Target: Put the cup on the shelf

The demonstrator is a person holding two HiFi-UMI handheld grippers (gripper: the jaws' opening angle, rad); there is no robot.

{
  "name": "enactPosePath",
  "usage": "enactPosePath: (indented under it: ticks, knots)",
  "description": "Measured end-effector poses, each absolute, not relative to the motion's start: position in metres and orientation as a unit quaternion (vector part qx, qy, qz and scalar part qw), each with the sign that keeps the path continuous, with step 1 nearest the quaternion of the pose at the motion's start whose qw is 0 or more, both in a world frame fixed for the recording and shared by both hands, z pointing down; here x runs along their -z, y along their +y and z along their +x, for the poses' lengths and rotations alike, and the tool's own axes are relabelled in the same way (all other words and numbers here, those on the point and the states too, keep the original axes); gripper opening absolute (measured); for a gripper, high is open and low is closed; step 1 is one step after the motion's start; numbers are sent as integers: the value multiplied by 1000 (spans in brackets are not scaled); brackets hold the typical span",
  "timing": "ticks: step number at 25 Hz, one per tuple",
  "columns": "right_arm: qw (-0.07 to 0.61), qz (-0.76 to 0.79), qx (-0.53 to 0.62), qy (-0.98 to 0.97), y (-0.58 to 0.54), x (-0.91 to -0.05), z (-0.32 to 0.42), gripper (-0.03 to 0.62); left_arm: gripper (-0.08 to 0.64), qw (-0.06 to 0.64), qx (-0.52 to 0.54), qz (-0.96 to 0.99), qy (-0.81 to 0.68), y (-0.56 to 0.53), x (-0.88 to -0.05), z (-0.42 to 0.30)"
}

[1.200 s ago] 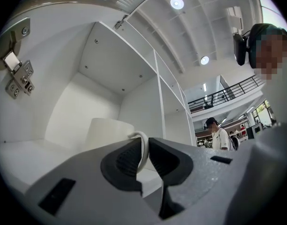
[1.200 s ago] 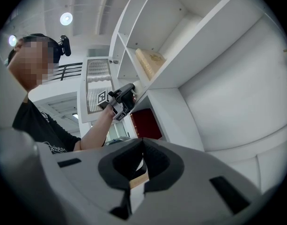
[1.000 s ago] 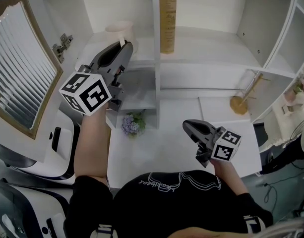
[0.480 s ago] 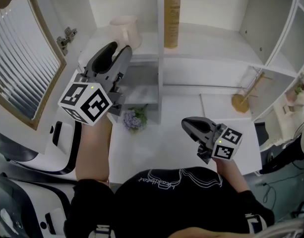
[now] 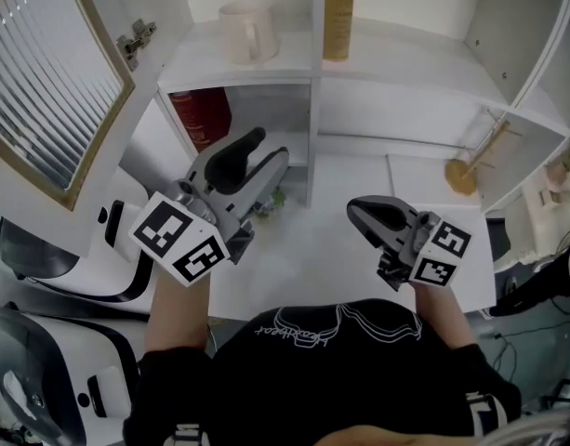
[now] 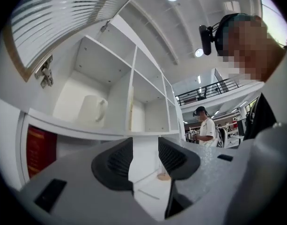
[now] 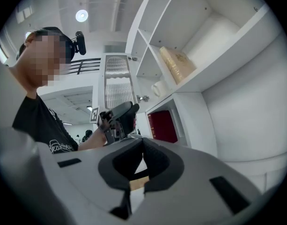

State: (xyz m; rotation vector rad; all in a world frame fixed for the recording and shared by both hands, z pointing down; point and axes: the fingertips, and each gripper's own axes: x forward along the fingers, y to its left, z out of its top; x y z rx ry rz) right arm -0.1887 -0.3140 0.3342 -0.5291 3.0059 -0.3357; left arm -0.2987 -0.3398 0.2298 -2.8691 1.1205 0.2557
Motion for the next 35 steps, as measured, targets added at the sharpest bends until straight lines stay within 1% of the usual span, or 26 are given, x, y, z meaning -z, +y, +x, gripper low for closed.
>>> enactPosePath:
  ticks: [2, 6, 12, 15, 18, 21, 35]
  knots:
    - [38, -169, 104, 979, -310, -331, -192, 6, 162, 3, -68, -936, 344, -327, -254, -287]
    - [44, -170, 104, 979, -305, -334, -195, 6, 80, -53, -62, -943, 324, -310, -299, -275]
    - [62, -169, 138, 974, -307, -345, -207, 6, 6, -116, -85, -929, 340, -296, -347, -282]
    - [66, -167, 150, 972, -303, -353, -213, 6, 5, -128, -81, -925, 349, -291, -362, -289]
    - [54, -172, 154, 971, -302, -365, -222, 6, 5, -119, -68, -924, 357, -287, -371, -290]
    - [41, -166, 161, 972, -296, -375, -231, 6, 5, -126, -68, -924, 354, -283, -378, -286]
    - [27, -164, 176, 970, -295, -388, -245, 6, 5, -153, -76, -910, 377, -281, -391, -310]
